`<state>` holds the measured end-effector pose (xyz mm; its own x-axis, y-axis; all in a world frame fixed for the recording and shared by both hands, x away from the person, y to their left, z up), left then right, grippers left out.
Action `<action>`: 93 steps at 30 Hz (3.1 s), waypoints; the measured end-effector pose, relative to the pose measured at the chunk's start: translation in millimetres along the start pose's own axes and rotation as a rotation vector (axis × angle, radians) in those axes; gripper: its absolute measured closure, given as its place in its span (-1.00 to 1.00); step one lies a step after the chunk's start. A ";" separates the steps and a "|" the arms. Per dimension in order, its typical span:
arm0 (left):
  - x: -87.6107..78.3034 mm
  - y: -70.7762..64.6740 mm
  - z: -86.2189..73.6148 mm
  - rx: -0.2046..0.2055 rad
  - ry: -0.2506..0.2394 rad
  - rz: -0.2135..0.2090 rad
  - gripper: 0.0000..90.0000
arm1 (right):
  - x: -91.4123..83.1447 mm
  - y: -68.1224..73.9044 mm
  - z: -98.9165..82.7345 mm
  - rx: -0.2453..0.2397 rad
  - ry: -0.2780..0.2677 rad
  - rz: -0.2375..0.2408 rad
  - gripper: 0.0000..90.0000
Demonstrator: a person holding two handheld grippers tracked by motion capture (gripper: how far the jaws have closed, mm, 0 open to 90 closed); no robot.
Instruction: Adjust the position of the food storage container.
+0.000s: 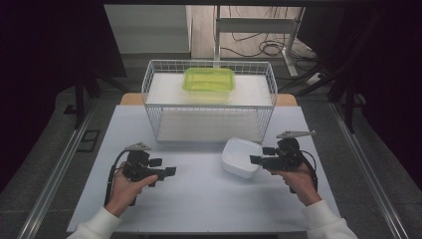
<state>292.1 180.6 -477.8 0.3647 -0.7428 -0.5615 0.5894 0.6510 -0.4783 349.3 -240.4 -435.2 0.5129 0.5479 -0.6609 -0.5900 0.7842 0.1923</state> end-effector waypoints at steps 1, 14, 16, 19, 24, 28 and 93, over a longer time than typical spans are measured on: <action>0.1 0.9 -1.0 -0.015 -0.003 -0.009 -0.46 | -0.3 -0.4 0.1 -0.002 0.003 -0.002 -0.38; 0.0 3.3 -0.6 -0.035 -0.006 -0.045 -0.46 | 0.4 -13.7 6.7 -0.001 0.032 -0.024 -0.10; 0.7 4.0 -0.6 -0.040 -0.002 -0.054 -0.45 | 3.0 -14.6 11.0 -0.009 0.038 -0.031 -0.02; 2.0 4.3 -1.1 -0.039 0.004 -0.054 -0.45 | 9.5 -15.9 17.8 -0.025 0.055 -0.045 0.09; 4.9 4.7 -2.8 -0.040 0.023 -0.058 -0.46 | 24.9 -20.4 32.7 -0.056 0.093 -0.081 0.17; 7.0 6.4 -4.5 -0.046 0.036 -0.059 -0.46 | 36.0 -21.4 44.2 -0.101 0.111 -0.124 0.36; 10.8 16.4 -9.4 -0.085 0.043 -0.052 -0.45 | 71.8 24.7 40.6 -0.394 0.142 -0.103 0.97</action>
<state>298.9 184.7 -498.1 0.3032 -0.7695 -0.5620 0.5427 0.6242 -0.5619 396.8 -169.9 -448.4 0.5066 0.4057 -0.7608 -0.7476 0.6463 -0.1532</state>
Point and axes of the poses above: each handheld gripper's, and its own axes: x roughly forward along the jaws, z roughly out of its top, y roughly to its left, the point moved 1 cm from there along x, roughly forward along the jaws, and after that the axes turned 8 degrees about -z, right-handed, at the moved point
